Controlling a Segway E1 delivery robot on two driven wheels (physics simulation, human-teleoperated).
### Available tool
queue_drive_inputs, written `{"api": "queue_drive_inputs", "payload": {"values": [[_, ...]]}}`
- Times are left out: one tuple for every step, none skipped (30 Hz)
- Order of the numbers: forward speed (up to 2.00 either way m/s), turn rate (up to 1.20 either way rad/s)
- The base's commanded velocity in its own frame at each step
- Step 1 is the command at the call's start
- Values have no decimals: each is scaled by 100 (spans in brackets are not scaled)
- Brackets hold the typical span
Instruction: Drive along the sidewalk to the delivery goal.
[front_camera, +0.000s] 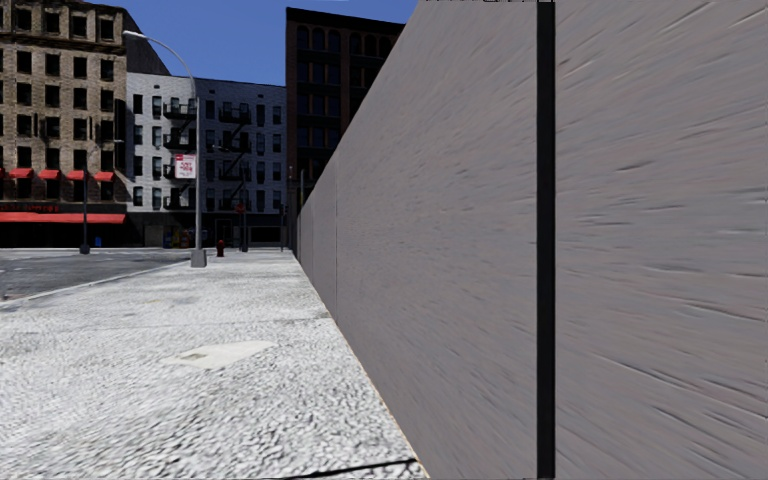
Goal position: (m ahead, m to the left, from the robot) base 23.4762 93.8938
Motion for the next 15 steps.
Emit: {"api": "queue_drive_inputs", "payload": {"values": [[55,73],[55,73],[55,73],[55,73],[55,73],[55,73],[55,73],[55,73],[55,73],[55,73],[55,73],[55,73],[55,73],[55,73],[55,73]]}}
